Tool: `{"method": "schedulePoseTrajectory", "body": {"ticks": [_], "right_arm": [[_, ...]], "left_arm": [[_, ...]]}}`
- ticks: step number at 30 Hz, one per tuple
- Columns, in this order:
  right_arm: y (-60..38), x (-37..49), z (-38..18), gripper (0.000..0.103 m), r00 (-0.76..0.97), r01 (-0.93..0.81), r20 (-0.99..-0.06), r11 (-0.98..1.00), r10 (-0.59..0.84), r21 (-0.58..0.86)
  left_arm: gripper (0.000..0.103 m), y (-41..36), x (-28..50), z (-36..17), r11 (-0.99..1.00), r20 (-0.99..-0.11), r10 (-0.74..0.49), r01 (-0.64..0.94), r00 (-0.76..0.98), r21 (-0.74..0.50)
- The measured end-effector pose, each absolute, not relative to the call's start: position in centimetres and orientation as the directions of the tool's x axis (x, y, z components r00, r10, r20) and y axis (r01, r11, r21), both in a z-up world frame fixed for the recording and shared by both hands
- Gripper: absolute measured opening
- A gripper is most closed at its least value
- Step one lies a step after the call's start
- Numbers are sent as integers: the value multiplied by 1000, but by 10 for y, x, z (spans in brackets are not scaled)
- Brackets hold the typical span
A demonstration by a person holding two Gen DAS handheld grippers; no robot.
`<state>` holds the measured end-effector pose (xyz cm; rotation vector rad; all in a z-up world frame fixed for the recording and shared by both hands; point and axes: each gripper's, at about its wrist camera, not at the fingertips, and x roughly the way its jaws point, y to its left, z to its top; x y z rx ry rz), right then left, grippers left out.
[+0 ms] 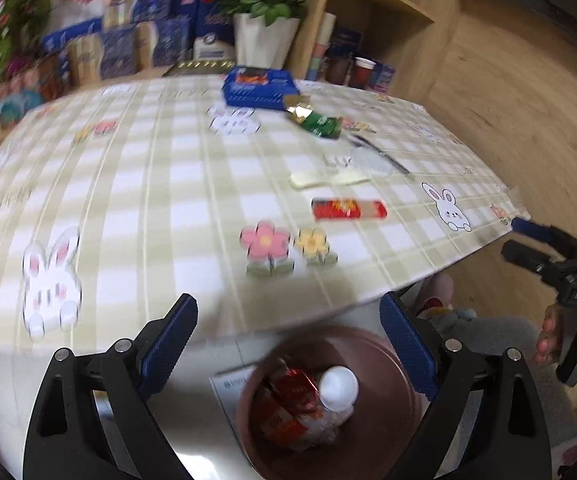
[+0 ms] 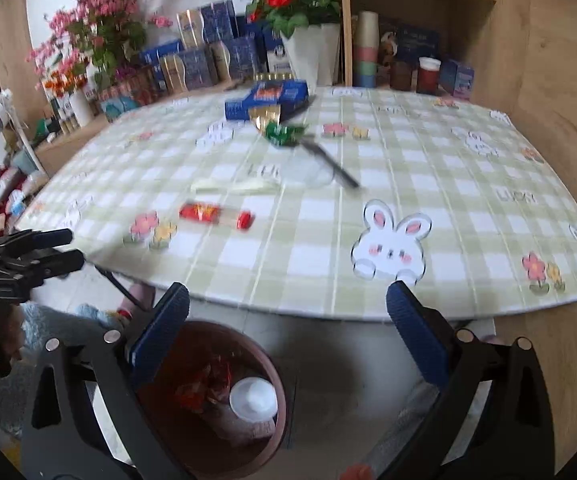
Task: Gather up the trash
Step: 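Grasp the red-capped snack tube with the left gripper while the right grasps the black fork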
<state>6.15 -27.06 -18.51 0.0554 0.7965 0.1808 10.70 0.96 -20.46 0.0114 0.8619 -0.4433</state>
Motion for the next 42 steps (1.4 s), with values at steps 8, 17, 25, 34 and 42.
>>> {"method": "schedulePoseTrajectory", "body": {"ticks": [8, 17, 25, 34, 42], "right_arm": [[-288, 89, -194, 97, 645, -89, -750, 990, 142, 112], [-306, 103, -206, 97, 614, -43, -785, 996, 84, 73], [-315, 108, -210, 97, 621, -30, -774, 991, 122, 132], [-321, 120, -217, 84, 612, -51, -785, 995, 99, 85], [-323, 172, -212, 53, 622, -98, -770, 990, 143, 104]], "left_arm": [[90, -27, 154, -211, 865, -752, -384, 493, 535, -91], [59, -99, 186, -235, 685, -812, -373, 723, 449, 85], [34, -130, 203, -241, 575, -843, -361, 807, 399, 136], [24, -112, 210, -239, 718, -843, -407, 693, 352, -57], [24, -73, 191, -244, 855, -766, -477, 429, 431, -292]]}}
